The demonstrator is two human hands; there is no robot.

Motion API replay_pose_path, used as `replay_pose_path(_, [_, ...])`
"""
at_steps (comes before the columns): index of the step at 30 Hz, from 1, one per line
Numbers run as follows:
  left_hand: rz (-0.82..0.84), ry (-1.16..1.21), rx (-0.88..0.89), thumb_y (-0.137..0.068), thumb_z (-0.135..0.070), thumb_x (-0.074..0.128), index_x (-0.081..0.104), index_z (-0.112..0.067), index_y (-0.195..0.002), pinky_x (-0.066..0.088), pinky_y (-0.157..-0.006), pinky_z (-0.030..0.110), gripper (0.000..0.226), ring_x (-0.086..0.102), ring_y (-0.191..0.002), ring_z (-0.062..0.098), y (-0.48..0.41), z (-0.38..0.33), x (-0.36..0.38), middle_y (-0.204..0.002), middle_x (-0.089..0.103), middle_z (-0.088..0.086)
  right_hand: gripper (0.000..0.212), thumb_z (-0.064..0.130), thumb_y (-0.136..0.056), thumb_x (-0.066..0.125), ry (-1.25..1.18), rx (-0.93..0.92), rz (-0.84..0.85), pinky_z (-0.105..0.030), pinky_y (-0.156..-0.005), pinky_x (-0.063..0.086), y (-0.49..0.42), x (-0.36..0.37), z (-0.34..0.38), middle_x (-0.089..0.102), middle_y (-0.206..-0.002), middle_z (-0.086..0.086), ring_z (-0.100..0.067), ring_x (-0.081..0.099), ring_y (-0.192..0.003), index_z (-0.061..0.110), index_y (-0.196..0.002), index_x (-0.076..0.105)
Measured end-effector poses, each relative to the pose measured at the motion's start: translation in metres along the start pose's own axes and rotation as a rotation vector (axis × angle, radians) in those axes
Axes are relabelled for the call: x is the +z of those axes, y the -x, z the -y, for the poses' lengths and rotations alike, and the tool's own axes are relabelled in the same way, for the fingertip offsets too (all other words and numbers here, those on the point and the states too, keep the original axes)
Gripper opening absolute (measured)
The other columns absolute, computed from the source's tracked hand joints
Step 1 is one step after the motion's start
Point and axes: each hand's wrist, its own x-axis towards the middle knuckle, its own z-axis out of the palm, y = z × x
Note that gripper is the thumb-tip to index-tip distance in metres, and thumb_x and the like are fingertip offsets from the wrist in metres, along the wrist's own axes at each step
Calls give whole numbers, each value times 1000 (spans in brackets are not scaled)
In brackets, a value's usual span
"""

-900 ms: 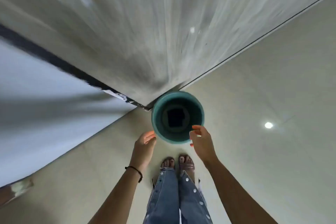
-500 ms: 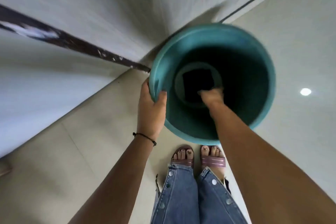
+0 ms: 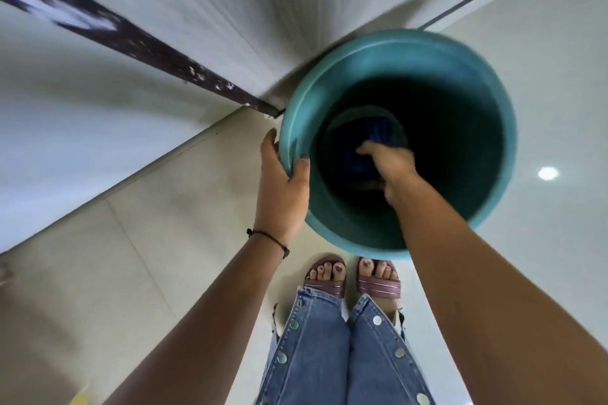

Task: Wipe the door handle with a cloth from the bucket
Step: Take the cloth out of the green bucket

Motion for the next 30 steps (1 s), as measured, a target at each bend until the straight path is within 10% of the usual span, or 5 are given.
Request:
replay_pose_path(7, [176,182,-253,-93,-40,54,51,-8,-127,44,-89,16,46,47,-128,25,115,-101,-59,-127,59,9,29,4,-84,62,-93,-18,391,-36,-77,55,215,-79,28,72,-104,-18,-30,67,-89,-3,-112,63])
replay_pose_path(12, [219,522,-266,-67,-50,72,66,2,-97,46,-96,61,61,63,-103,43,228,-177,-130,-107,67,30,27,13,-87,65,109,-107,520,-35,-78,61,382,-121,57,75,-102,-15,-29,72,-91,4,-112,65])
replay_pose_path(18, [63,447,27,-83,-25,66,65,-25,-82,46,-62,20,2,56,-64,2,360,-254,-249,-66,66,-14,79,19,-81,74,532,-680,292,-35,-97,48,556,-131,75,49,-138,-7,-21,53,-121,15,-146,30])
replay_pose_path(23, [131,217,307,-94,-15,56,61,-26,-107,43,-79,7,18,57,-85,-8,438,-252,-363,-101,65,-8,59,39,-70,63,934,-1357,371,-45,-112,32,673,-95,64,52,-140,-8,-30,39,-135,17,-124,58])
replay_pose_path(30, [-310,269,457,-91,-27,60,44,-47,-123,27,-96,-3,42,33,-130,-13,506,-168,-535,-142,41,-20,17,16,-82,64,783,-1108,551,-12,-54,38,793,28,-26,52,-66,6,0,47,-56,17,-74,49])
